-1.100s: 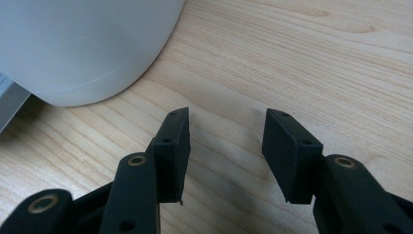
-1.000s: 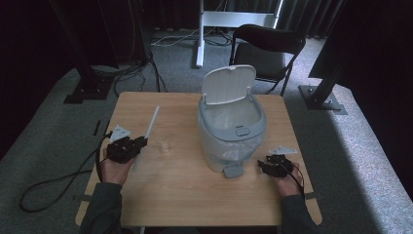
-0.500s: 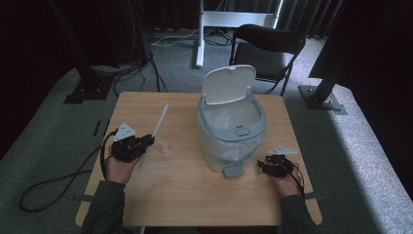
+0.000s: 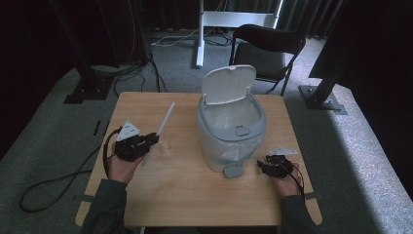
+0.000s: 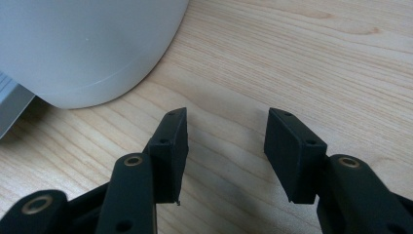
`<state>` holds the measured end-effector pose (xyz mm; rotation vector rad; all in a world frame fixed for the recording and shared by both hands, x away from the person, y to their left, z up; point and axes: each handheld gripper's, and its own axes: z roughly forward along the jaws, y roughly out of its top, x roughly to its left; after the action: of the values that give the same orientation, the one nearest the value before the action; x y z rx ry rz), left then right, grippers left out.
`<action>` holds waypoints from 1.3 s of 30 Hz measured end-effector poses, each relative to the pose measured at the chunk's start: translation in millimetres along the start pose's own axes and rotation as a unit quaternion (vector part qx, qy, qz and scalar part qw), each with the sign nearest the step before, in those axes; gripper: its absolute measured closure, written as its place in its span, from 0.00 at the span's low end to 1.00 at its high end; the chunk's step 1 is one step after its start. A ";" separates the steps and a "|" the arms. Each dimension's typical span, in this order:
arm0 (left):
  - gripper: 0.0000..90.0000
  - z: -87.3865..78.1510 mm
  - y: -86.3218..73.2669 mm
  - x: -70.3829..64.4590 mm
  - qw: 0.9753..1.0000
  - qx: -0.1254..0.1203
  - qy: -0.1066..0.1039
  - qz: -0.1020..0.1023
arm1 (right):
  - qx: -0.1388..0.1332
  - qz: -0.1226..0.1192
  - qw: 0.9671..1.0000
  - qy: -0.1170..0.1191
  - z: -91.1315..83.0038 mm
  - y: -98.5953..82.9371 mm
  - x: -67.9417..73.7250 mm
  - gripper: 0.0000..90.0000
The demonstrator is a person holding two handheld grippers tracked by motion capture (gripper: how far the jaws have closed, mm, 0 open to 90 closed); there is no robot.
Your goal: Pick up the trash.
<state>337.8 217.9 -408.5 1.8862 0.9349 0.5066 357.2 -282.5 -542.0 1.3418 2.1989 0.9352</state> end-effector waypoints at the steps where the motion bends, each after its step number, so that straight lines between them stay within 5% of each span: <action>1: 0.88 0.1 1.0 -1.2 1.000 -0.001 -0.002 0.002 | -0.001 0.000 1.000 0.000 0.0 -0.2 0.0 0.56; 22: 0.88 9.6 19.0 -23.6 0.997 -0.030 -0.070 0.031 | -0.002 -0.002 1.000 0.001 0.0 -0.5 -0.1 0.55; 39: 0.88 26.4 39.5 -46.4 0.988 -0.033 -0.137 0.056 | -0.001 -0.002 1.000 0.001 0.0 -0.5 0.0 0.55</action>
<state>342.2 156.1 -384.5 1.8968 0.6266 0.3283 357.0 -282.6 -542.4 1.3351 2.2003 0.9384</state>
